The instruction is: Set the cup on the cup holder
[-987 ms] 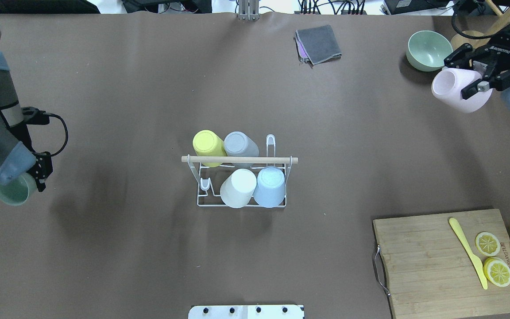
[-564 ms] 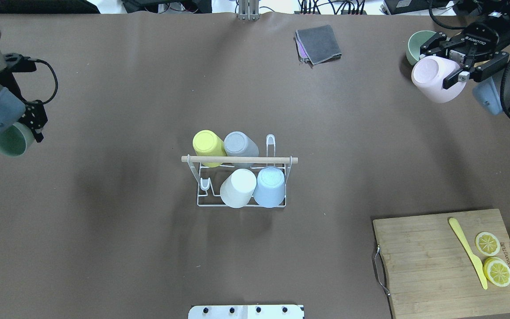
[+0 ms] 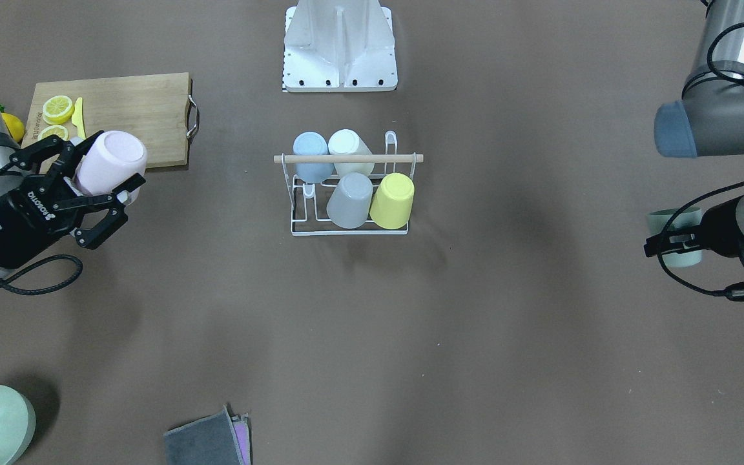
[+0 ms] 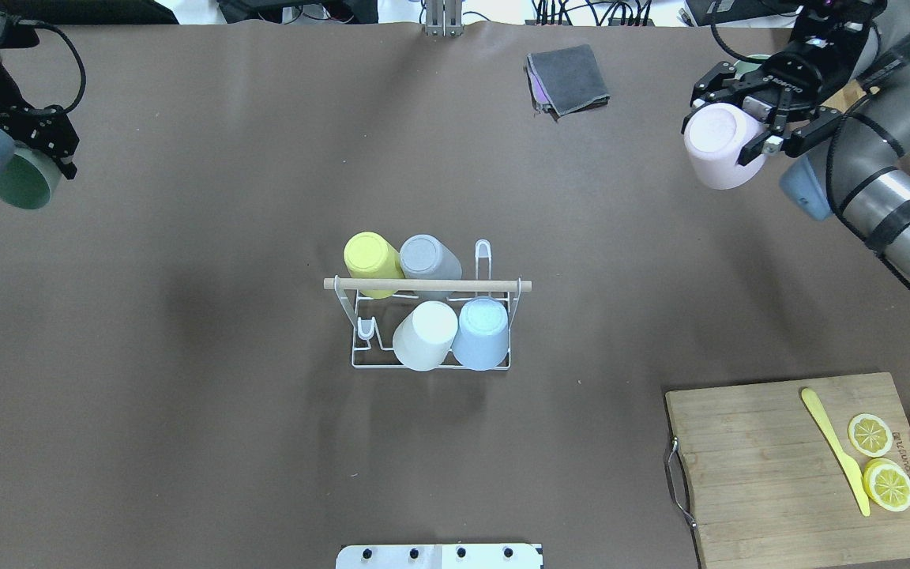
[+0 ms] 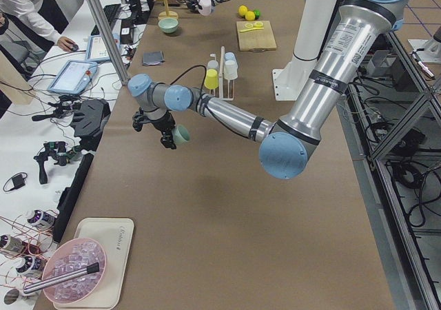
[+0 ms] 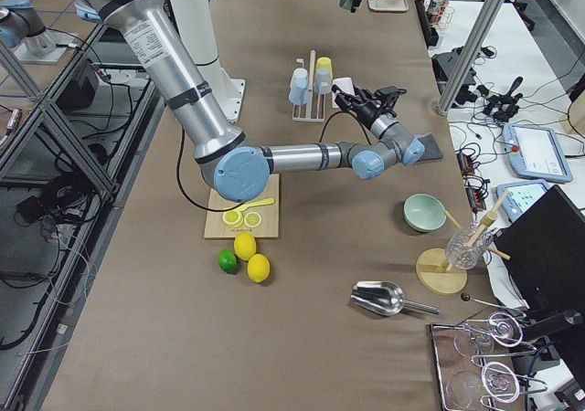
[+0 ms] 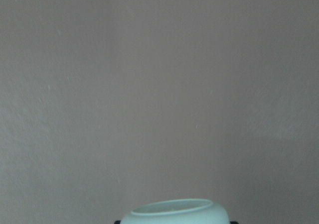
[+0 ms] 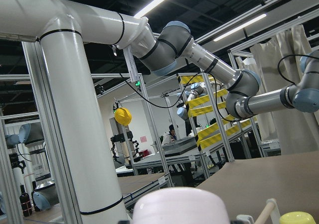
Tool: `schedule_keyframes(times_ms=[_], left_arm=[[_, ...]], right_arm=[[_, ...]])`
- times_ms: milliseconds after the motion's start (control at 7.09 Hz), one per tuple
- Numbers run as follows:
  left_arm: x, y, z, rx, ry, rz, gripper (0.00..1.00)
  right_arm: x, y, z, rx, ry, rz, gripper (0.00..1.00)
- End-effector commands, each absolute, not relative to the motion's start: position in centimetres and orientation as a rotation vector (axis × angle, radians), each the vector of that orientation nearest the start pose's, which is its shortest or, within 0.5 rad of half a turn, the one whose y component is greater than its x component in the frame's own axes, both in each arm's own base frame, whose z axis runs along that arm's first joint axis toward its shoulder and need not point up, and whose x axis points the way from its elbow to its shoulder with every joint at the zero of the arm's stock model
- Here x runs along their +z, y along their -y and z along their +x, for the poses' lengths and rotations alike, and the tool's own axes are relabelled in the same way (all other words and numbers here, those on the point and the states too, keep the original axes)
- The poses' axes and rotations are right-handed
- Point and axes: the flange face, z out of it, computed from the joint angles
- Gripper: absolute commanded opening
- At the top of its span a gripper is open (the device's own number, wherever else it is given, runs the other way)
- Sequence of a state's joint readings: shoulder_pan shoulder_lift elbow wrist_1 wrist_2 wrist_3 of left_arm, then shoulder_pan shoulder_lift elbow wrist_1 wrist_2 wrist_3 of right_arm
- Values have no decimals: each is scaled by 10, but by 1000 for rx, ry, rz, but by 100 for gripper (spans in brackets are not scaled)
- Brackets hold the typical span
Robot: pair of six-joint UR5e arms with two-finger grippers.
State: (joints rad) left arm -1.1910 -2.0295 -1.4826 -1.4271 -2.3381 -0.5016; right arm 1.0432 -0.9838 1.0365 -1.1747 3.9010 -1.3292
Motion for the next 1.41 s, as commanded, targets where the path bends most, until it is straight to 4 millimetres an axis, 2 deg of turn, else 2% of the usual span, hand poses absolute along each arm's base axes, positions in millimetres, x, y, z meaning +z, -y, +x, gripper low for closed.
schedule_keyframes(times_ms=[0, 282, 564, 705, 987, 1128, 1269], left_arm=[[422, 657, 184, -139, -811, 57, 0], [384, 659, 179, -226, -882, 250, 0], [368, 664, 174, -295, -848, 404, 0], [345, 658, 169, -317, -910, 471, 0], [307, 644, 154, -391, -1023, 713, 0], [298, 628, 151, -380, -1095, 775, 0], [275, 610, 152, -353, -1156, 833, 0]], right_arm=[[372, 621, -336, 1346, -2517, -1419, 24], [348, 623, -363, 1278, -2459, -1469, 24], [338, 619, -382, 1252, -2414, -1484, 24], [329, 622, -392, 1245, -2387, -1497, 24], [317, 613, -419, 1231, -2354, -1486, 24], [307, 618, -427, 1226, -2336, -1496, 24], [299, 623, -431, 1225, -2329, -1500, 24]])
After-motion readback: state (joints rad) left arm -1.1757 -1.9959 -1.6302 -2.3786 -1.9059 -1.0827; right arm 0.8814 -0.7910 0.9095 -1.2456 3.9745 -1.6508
